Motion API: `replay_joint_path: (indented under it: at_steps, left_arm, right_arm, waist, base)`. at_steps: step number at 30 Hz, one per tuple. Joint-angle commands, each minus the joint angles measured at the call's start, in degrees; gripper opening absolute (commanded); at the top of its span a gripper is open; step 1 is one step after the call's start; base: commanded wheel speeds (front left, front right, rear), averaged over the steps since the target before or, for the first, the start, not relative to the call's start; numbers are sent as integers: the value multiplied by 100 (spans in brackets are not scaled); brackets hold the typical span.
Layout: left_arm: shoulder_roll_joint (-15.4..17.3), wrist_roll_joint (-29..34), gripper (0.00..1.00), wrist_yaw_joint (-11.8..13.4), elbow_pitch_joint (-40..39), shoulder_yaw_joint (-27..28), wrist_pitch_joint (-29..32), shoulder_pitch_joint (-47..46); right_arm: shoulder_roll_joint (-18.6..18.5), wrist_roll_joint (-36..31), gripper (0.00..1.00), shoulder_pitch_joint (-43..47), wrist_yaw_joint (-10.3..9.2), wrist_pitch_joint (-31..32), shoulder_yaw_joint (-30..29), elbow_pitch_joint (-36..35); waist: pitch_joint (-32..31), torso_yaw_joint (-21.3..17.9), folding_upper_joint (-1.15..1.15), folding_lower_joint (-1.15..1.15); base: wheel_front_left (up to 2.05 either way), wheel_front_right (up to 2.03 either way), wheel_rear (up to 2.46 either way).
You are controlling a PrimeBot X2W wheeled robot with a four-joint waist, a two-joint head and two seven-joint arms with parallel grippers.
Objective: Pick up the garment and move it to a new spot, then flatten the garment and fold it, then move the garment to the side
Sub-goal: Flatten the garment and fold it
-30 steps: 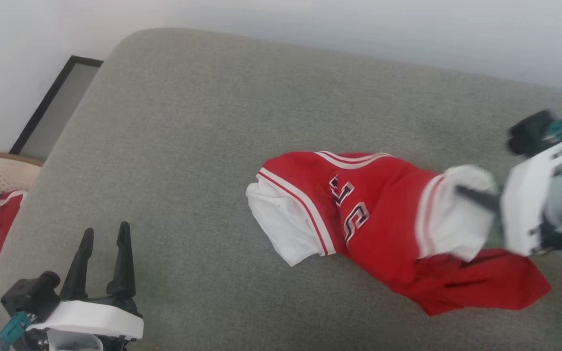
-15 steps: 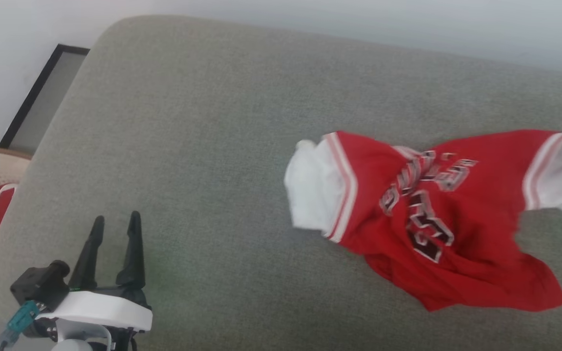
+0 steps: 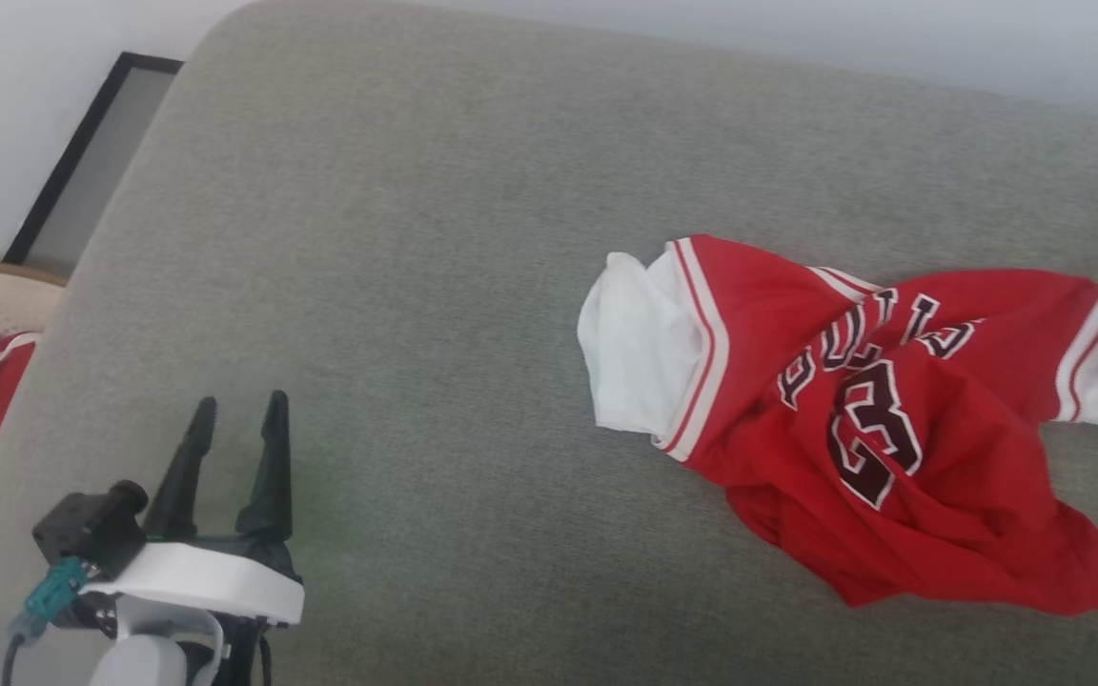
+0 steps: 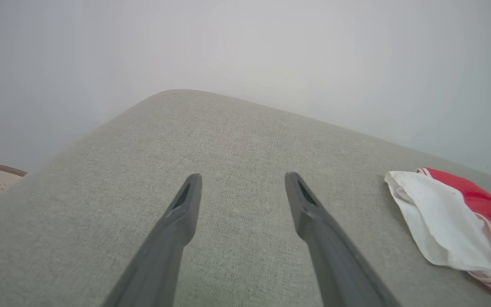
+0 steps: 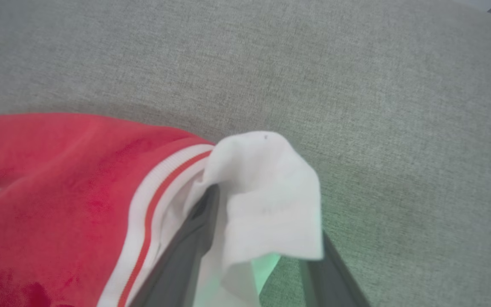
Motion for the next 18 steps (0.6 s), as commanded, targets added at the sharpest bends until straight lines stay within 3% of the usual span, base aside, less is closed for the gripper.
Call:
replay_joint_path:
  at_steps: [1, 9, 18]
  left_arm:
    - [24, -28, 100, -11, -4, 13, -27, -96]
    - [467, -435, 100, -11, -52, -293, 87, -272]
    - [1089, -821, 100, -11, -315, -506, 817, -704]
  right_arm:
    - [23, 53, 100, -65, -8, 25, 41, 19]
    - [-37, 211, 100, -250, -8, -370, 337, -370]
    - [149, 208, 100, -69, -8, -1341, 297, -1134]
  waist:
    - [-5, -46, 0, 0]
    - [-148, -451, 0, 0]
    - [-259, -1065, 0, 0]
  base:
    - [0, 0, 0]
    - [0, 0, 0]
    - [0, 0, 0]
